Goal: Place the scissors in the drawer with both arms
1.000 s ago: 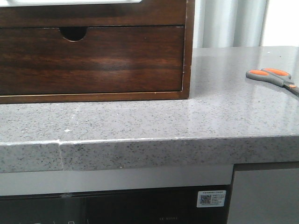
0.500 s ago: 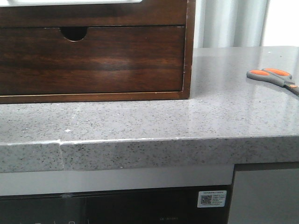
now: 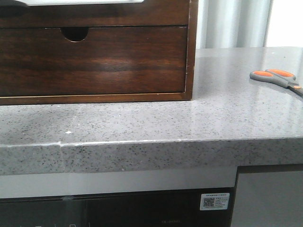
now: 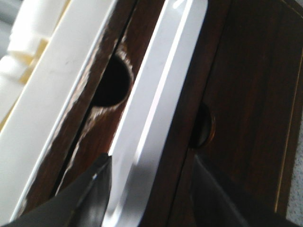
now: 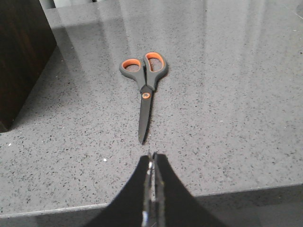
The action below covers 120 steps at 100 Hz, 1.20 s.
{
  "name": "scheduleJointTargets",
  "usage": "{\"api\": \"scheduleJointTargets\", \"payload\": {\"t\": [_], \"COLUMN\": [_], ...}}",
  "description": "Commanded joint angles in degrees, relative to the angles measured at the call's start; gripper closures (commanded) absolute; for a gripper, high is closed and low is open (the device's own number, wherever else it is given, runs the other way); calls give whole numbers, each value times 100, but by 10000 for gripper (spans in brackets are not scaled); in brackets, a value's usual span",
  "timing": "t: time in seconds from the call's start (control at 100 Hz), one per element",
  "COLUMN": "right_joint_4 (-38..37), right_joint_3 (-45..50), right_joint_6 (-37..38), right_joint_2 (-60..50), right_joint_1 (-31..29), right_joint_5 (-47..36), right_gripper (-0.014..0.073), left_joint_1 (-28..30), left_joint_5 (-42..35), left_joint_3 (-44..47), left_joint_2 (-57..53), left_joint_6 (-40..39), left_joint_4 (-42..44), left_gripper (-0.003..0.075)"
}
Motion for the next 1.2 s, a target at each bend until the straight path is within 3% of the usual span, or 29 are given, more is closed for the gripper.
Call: {"api": "scheduleJointTargets", "payload": {"t": [0.0,0.25,0.32,0.49,1.19], "right_joint_4": [10,10,10,10,10], "right_joint_3": [-155,-155,-155,-155,-155], "right_joint_6": [-46,-46,-46,-46,-46], "right_joint_2": [77,77,77,77,77], "right_joint_1": [-44,-44,-44,-44,-44], "right_joint_5": [-483,-483,-483,-483,-483], "right_gripper": [639,639,639,639,639], "left_joint_1": [-118,-154,-154,-154,-154], "left_joint_5": [-345,-311,-311,-300,-310], "left_joint_3": [-361,-682,-705,-705,-302], "left_joint_2": [171,558,587,587,78], "left_joint_6": [99,188,184,184,115], "left_joint_4": [-178,-189,-189,-189,-189], "left_gripper": [372,393,467,739,739]}}
